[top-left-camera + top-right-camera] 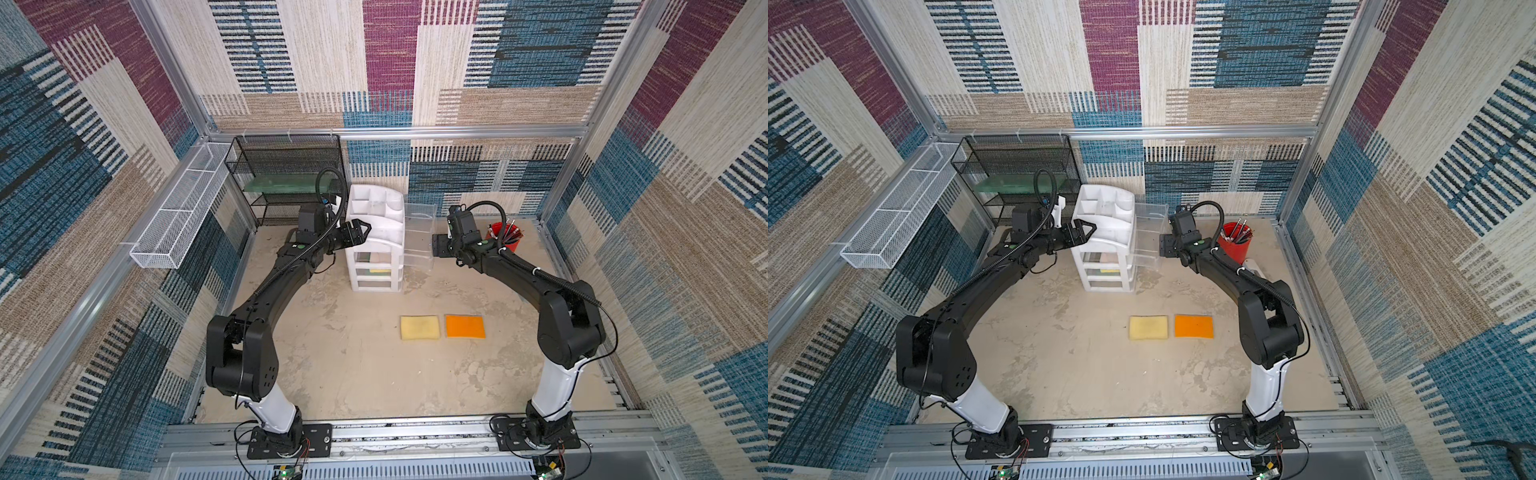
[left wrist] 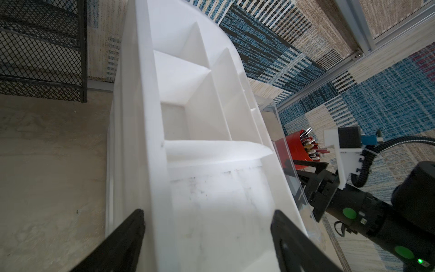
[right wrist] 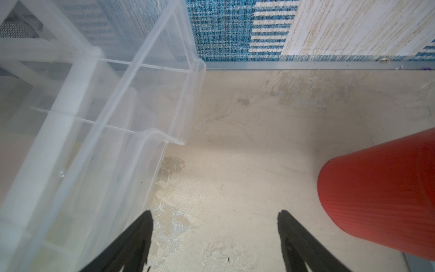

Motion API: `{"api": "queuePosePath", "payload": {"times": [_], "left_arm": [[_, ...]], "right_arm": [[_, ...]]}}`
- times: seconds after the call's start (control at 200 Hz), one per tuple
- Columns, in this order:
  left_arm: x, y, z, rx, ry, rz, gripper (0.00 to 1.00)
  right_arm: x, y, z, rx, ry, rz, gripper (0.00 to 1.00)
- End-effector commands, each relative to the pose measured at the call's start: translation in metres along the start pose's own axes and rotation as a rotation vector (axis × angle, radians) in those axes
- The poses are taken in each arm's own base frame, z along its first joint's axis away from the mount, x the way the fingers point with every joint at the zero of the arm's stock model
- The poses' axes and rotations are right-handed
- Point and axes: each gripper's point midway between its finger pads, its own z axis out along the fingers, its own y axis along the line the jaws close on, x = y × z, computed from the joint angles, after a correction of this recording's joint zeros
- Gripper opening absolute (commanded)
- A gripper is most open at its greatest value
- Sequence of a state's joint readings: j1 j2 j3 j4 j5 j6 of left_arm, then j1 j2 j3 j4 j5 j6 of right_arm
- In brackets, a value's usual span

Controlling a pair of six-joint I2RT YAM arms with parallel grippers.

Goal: Take the sponge out of the drawer
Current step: Close the drawer of the storage box.

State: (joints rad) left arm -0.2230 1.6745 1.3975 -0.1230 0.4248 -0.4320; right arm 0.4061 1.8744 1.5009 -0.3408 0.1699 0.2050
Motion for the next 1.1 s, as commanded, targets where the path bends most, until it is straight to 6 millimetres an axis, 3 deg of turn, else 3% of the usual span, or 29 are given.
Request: {"api": "queuePosePath", "payload": {"times": [0.0, 0.19, 0.325, 0.526, 0.786, 1.007, 1.092], "left_arm": [[0.049, -0.062, -0.003, 0.35, 0.227, 0.044, 0.84], [0.057, -0.065, 0.001, 0.383, 0.26, 0.05, 0.83], [0.062, -0.063, 0.005, 0.377, 0.277, 0.051, 0.82], [0.058, -0.059, 0.005, 0.338, 0.264, 0.065, 0.82], [0.048, -0.051, 0.001, 0.258, 0.232, 0.085, 0.81], [0.029, -0.04, -0.015, 0.137, 0.172, 0.111, 0.82], [0.02, -0.025, -0.022, 0.034, 0.133, 0.106, 0.82]], "right_arm": [[-0.031, 0.086, -0.017, -0.439, -0.108, -0.126, 0.86], [-0.027, 0.109, -0.003, -0.679, -0.044, -0.137, 0.81], [-0.021, 0.115, 0.007, -0.645, -0.017, -0.153, 0.81], [-0.033, 0.09, -0.002, -0.555, -0.046, -0.112, 0.82], [-0.035, 0.053, -0.003, -0.35, -0.052, -0.058, 0.86], [-0.047, 0.02, -0.024, -0.243, -0.099, 0.007, 0.86], [-0.049, 0.008, -0.033, -0.227, -0.116, 0.042, 0.86]]}}
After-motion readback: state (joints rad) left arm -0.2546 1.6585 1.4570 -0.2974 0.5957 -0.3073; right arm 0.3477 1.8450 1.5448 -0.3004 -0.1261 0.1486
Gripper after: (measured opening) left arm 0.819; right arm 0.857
